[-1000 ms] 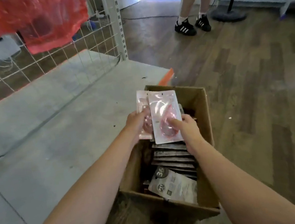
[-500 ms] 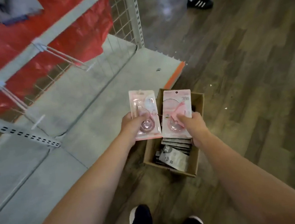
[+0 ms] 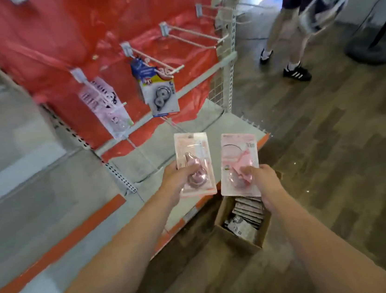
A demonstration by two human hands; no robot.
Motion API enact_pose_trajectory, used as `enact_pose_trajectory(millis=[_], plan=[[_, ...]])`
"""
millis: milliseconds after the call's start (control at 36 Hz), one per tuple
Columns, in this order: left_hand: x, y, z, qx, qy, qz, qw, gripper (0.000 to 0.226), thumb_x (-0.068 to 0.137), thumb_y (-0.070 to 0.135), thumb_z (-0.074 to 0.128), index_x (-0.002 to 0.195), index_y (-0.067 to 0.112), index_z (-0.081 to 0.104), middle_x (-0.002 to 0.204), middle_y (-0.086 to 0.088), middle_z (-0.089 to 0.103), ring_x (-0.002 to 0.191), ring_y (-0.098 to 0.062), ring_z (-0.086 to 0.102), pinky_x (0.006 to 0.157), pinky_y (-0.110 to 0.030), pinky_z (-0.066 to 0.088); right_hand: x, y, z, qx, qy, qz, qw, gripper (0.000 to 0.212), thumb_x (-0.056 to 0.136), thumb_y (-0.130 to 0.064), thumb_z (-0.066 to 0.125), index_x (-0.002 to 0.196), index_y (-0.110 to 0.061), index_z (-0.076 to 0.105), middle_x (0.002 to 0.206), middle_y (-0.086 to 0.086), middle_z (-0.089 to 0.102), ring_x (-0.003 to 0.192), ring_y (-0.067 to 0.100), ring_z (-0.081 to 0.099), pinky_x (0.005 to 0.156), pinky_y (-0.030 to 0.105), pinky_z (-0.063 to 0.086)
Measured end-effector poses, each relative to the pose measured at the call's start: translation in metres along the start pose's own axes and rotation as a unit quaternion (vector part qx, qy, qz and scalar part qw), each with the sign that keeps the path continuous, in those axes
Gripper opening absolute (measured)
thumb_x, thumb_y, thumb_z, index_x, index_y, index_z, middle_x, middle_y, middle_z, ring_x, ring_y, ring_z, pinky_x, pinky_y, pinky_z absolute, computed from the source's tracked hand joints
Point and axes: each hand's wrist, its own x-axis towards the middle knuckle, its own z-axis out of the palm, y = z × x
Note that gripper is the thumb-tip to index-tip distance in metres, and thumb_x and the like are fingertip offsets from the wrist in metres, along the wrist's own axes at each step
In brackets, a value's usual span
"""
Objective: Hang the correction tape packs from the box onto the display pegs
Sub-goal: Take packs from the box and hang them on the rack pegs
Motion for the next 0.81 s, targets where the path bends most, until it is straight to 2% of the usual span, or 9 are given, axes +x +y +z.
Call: enact_pose_trajectory(millis=[83,139,194,278,389,472,556,667,806], plan=[[-0.023,0.026,-0.026,-0.009,0.014,0.02,1.0,0.013,0.082,0.003,0.07,0.091,0.011,0.064,0.089,-0.009,0.068,0.079,-0.021,0.065,0.075,-0.032,0.053,-0.033,-0.024,0.012,-0.008,-0.023,-0.027,0.999,0.055,0.08,-0.022,0.07,0.129,-0.017,0.047,0.118,0.008,0.059,0.11,0.031,0.058,0.1,0.053,0.045],[-0.04,0.045,-0.042,-0.018,0.021,0.034,0.999,0.018,0.083,0.002,0.069,0.099,0.008,0.065,0.093,-0.01,0.068,0.086,-0.025,0.066,0.083,-0.037,0.053,-0.053,-0.04,0.019,-0.004,-0.041,-0.049,0.998,0.054,0.08,-0.022,0.07,0.129,-0.016,0.046,0.118,0.007,0.059,0.11,0.03,0.058,0.1,0.051,0.045],[-0.061,0.065,-0.057,-0.034,0.029,0.059,0.997,0.023,0.083,0.0,0.068,0.105,0.007,0.064,0.092,-0.008,0.067,0.083,-0.022,0.065,0.079,-0.034,0.053,-0.077,-0.057,0.026,-0.004,-0.042,-0.076,0.996,0.054,0.077,-0.023,0.073,0.123,-0.012,0.048,0.114,0.009,0.061,0.106,0.029,0.06,0.098,0.049,0.047],[-0.088,0.094,-0.075,-0.049,0.04,0.096,0.993,0.022,0.084,-0.003,0.066,0.101,0.01,0.061,0.089,-0.005,0.066,0.075,-0.014,0.062,0.068,-0.025,0.052,-0.107,-0.081,0.035,0.006,-0.051,-0.128,0.99,0.058,0.069,-0.025,0.078,0.119,-0.006,0.055,0.109,0.012,0.066,0.099,0.028,0.065,0.093,0.048,0.052],[-0.116,0.125,-0.095,-0.062,0.046,0.15,0.986,0.029,0.082,-0.005,0.067,0.109,0.005,0.063,0.097,-0.009,0.067,0.083,-0.018,0.064,0.073,-0.025,0.052,-0.148,-0.117,0.043,0.026,-0.089,-0.181,0.979,0.028,0.08,-0.011,0.073,0.105,-0.004,0.062,0.096,0.012,0.069,0.087,0.024,0.069,0.077,0.042,0.059],[-0.133,0.144,-0.104,-0.091,0.062,0.172,0.979,0.03,0.082,-0.007,0.065,0.109,0.005,0.063,0.095,-0.009,0.067,0.08,-0.018,0.064,0.072,-0.024,0.053,-0.165,-0.138,0.049,0.022,-0.109,-0.204,0.973,0.039,0.079,-0.016,0.075,0.113,-0.007,0.057,0.106,0.012,0.068,0.097,0.027,0.067,0.086,0.051,0.055],[-0.144,0.161,-0.105,-0.115,0.057,0.19,0.973,0.027,0.083,-0.009,0.063,0.109,0.001,0.064,0.1,-0.015,0.069,0.085,-0.025,0.066,0.08,-0.034,0.055,-0.169,-0.157,0.058,0.012,-0.13,-0.229,0.965,0.049,0.075,-0.017,0.077,0.117,-0.006,0.055,0.11,0.014,0.067,0.099,0.029,0.067,0.086,0.056,0.054],[-0.147,0.19,-0.105,-0.108,0.071,0.22,0.967,0.019,0.082,-0.004,0.067,0.094,0.01,0.066,0.091,-0.007,0.071,0.086,-0.024,0.067,0.081,-0.037,0.056,-0.168,-0.189,0.066,0.029,-0.175,-0.253,0.951,0.04,0.082,-0.009,0.072,0.116,-0.007,0.051,0.111,0.014,0.065,0.1,0.03,0.066,0.067,0.042,0.057],[-0.144,0.221,-0.098,-0.113,0.125,0.236,0.957,0.021,0.082,-0.001,0.069,0.102,0.007,0.065,0.105,-0.014,0.07,0.099,-0.03,0.066,0.09,-0.044,0.054,-0.16,-0.233,0.065,0.018,-0.215,-0.264,0.94,0.041,0.081,-0.01,0.074,0.113,-0.007,0.049,0.114,0.013,0.063,0.101,0.028,0.065,0.071,0.049,0.058]])
